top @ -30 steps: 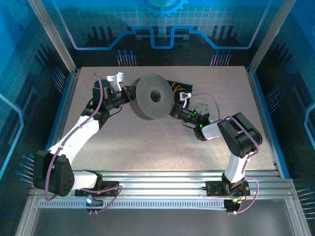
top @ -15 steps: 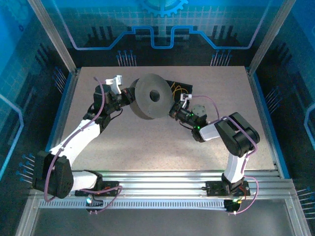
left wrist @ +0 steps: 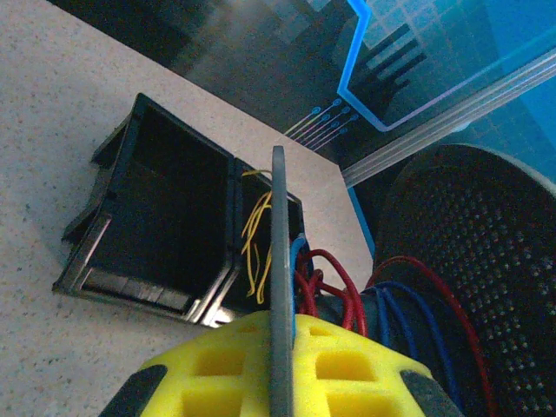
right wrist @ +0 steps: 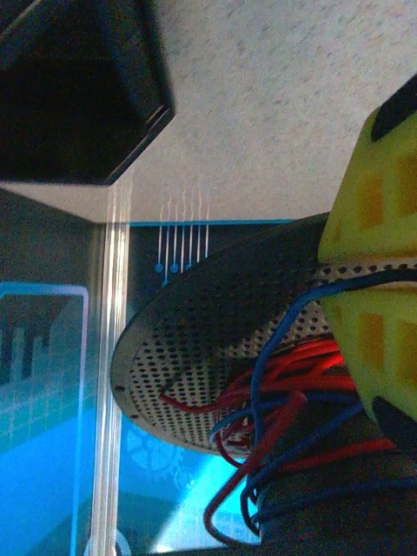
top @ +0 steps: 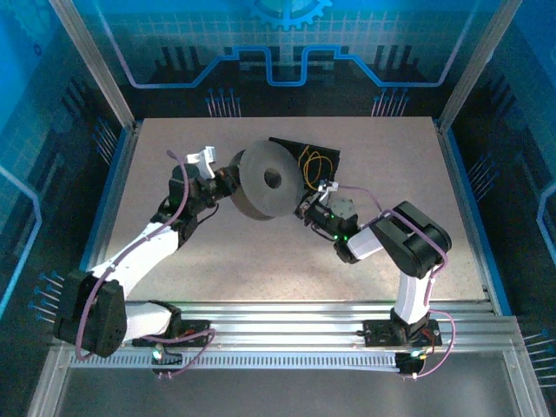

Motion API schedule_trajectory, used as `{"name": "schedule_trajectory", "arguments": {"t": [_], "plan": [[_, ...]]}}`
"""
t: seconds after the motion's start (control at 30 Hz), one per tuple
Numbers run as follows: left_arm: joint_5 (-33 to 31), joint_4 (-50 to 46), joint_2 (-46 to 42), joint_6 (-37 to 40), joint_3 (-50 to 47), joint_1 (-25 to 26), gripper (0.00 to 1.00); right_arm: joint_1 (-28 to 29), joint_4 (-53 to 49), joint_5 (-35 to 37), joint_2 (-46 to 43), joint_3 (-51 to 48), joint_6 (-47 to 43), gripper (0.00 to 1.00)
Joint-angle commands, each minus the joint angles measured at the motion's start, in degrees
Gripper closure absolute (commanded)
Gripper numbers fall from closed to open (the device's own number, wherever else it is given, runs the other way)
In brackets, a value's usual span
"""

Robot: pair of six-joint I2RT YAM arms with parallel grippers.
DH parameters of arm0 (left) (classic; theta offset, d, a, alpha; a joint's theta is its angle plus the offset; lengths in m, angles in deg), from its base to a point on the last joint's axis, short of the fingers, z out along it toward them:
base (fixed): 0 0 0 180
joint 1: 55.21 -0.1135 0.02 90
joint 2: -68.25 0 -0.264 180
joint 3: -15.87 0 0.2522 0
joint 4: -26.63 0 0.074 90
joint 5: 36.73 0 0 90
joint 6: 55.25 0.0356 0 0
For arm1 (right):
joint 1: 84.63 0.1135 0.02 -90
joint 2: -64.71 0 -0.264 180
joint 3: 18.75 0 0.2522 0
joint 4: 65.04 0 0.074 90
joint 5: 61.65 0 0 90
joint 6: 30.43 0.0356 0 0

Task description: Wrap the cables

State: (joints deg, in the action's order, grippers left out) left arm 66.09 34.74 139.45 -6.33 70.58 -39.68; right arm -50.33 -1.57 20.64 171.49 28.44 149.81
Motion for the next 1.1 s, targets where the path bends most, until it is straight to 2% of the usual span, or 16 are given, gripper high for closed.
{"name": "schedule_trajectory", "arguments": {"t": [0.0,0.07,0.13,0.3,0.5,0.63,0.7,0.83,1.07], "plan": [[-4.14,14.82,-0.88,0.04,-0.76,1.54,1.00,7.11,4.36,-2.68,-2.26,0.77,5.41,0.89],[-3.64,16.35,0.01,0.01,-0.97,2.08,1.00,8.16,4.33,-2.45,-1.79,2.62,6.47,0.87],[-3.71,16.65,0.68,-0.31,-1.05,2.22,1.00,8.30,4.29,-3.41,-1.29,4.14,5.92,0.80],[-5.81,11.72,-2.18,1.17,-0.71,1.50,1.00,5.11,4.32,-4.62,0.07,-1.62,1.62,0.69],[-6.45,5.94,-5.97,1.97,0.96,-0.19,1.00,2.84,4.28,-9.86,0.93,-5.71,-5.79,0.58],[-4.72,1.46,-6.76,2.40,3.56,-0.63,1.00,2.52,4.37,-14.81,1.32,-5.22,-10.11,0.53],[-3.54,-0.39,-7.57,2.56,4.46,-0.84,1.00,2.48,4.33,-17.25,1.19,-5.06,-12.68,0.54],[-1.94,-4.92,-8.92,3.51,6.71,-1.11,1.00,2.26,4.33,-16.69,0.58,-7.52,-15.20,0.54],[-3.37,-16.56,-10.87,9.81,10.91,-1.12,1.00,1.04,3.77,-18.35,-2.85,-10.97,-19.19,0.53]]}}
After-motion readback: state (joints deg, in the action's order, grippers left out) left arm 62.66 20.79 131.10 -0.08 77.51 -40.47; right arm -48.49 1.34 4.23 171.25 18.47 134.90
